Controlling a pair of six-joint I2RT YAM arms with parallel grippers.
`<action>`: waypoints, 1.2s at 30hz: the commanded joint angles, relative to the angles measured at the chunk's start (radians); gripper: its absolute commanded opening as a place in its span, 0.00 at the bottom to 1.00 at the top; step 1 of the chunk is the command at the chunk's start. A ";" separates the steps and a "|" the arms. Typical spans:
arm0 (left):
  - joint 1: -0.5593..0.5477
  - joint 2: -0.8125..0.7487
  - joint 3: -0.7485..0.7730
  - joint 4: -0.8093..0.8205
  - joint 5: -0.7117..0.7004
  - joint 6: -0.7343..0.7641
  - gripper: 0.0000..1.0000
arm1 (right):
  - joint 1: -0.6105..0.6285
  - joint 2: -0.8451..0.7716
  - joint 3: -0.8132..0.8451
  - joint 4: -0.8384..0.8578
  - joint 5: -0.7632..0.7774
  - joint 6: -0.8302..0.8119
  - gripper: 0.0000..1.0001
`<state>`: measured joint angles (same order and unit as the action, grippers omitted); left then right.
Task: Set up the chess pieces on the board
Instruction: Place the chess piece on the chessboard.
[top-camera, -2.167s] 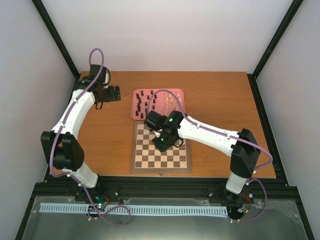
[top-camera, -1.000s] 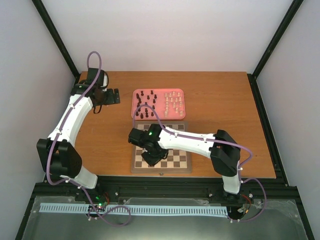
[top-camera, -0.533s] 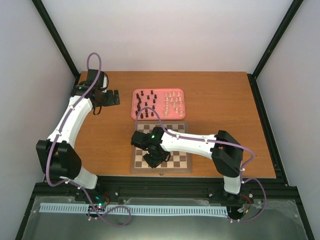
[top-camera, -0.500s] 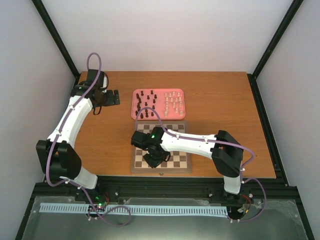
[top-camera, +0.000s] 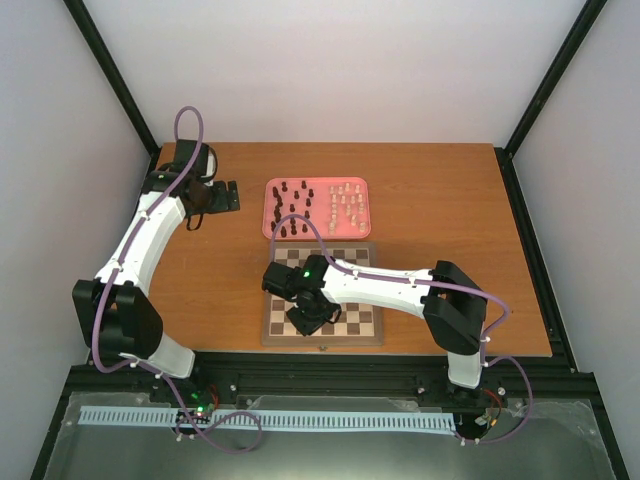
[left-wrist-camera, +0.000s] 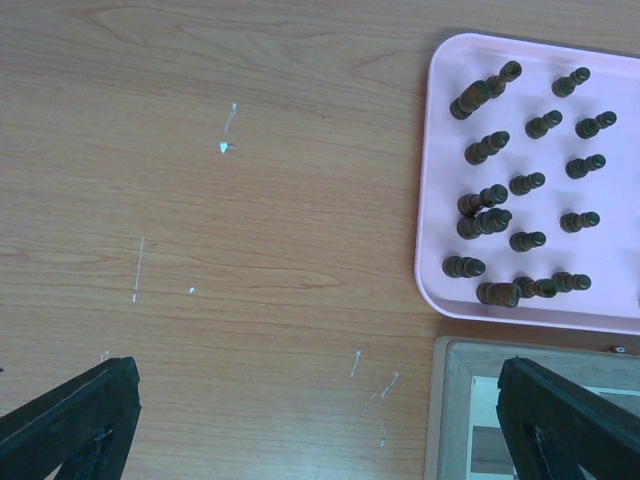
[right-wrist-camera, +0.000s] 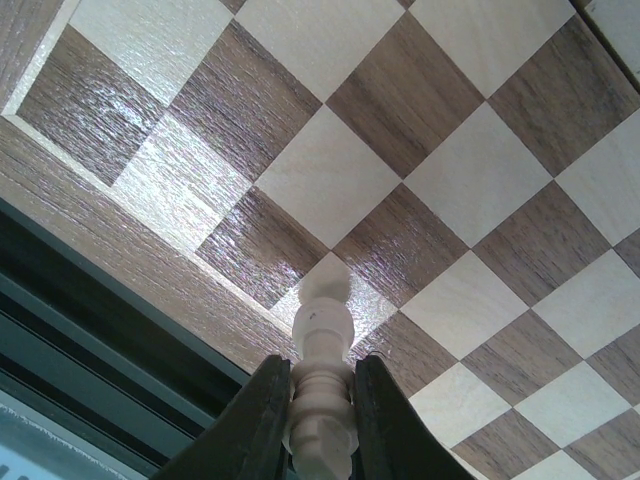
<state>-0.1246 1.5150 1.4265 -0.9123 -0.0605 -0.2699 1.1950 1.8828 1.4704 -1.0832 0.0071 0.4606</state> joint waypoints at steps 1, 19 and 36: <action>-0.003 -0.016 0.003 0.020 -0.011 -0.014 1.00 | 0.009 -0.018 -0.011 0.004 0.009 0.003 0.06; -0.003 -0.027 -0.008 0.018 -0.026 -0.007 1.00 | 0.009 -0.001 -0.017 0.015 0.013 -0.007 0.09; -0.003 -0.018 -0.011 0.024 -0.024 -0.007 1.00 | 0.009 0.015 -0.023 0.026 0.002 -0.028 0.14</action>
<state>-0.1246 1.5146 1.4105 -0.9104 -0.0792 -0.2695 1.1950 1.8847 1.4567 -1.0706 0.0097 0.4446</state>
